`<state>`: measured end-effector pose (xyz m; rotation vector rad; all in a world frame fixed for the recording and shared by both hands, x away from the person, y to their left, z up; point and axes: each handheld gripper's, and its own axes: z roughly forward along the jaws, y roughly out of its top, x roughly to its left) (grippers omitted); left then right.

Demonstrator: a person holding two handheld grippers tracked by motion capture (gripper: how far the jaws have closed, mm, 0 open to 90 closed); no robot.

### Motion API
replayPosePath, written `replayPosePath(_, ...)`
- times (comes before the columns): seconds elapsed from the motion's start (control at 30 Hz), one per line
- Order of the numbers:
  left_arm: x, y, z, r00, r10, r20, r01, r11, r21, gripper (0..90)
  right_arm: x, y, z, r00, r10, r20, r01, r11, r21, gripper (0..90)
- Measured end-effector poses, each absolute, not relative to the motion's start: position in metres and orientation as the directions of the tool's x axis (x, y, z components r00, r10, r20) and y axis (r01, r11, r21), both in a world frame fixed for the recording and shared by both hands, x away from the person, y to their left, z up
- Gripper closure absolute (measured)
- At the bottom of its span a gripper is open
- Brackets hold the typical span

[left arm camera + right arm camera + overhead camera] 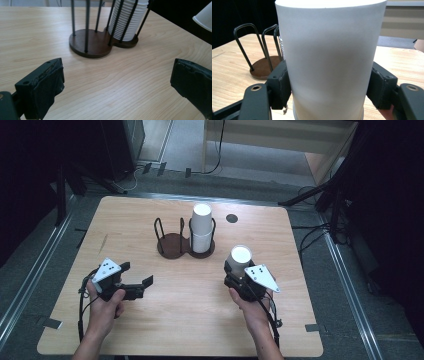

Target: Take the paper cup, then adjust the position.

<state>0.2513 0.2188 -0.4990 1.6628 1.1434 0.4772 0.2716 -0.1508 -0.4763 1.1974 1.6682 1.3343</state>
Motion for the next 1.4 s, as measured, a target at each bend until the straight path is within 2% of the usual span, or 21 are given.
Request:
replayPosePath(0.2,0.255,0.196,-0.502,0.508,0.839,-0.196,0.476,-0.084,0.875,0.0,0.270,-0.148,-0.483,-0.350,0.937,0.022,0.244,0.068,0.967,30.5)
replayPosePath(0.37,0.253,0.185,-0.498,0.539,0.815,-0.214,0.473,-0.082,0.877,0.0,0.268,-0.142,-0.491,-0.357,0.934,-0.006,0.248,0.101,0.963,30.5)
replayPosePath(0.53,0.252,0.183,-0.495,0.555,0.805,-0.209,0.466,-0.094,0.880,0.0,0.266,-0.135,-0.498,-0.362,0.930,-0.069,0.235,0.162,0.958,30.3)
replayPosePath(0.6,0.253,0.183,-0.494,0.559,0.799,-0.221,0.471,-0.087,0.878,0.0,0.266,-0.133,-0.500,-0.380,0.924,-0.037,0.254,0.142,0.957,30.3)
replayPosePath(0.83,0.254,0.184,-0.489,0.566,0.789,-0.237,0.470,-0.074,0.879,0.0,0.264,-0.126,-0.500,-0.392,0.918,-0.056,0.248,0.164,0.955,30.3)
replayPosePath(1.03,0.251,0.178,-0.482,0.588,0.774,-0.234,0.459,-0.082,0.884,0.0,0.261,-0.119,-0.503,-0.394,0.911,-0.118,0.222,0.220,0.950,30.3)
replayPosePath(1.4,0.250,0.162,-0.477,0.631,0.742,-0.226,0.451,-0.114,0.885,0.0,0.251,-0.104,-0.508,-0.392,0.863,-0.318,0.124,0.392,0.912,30.4)
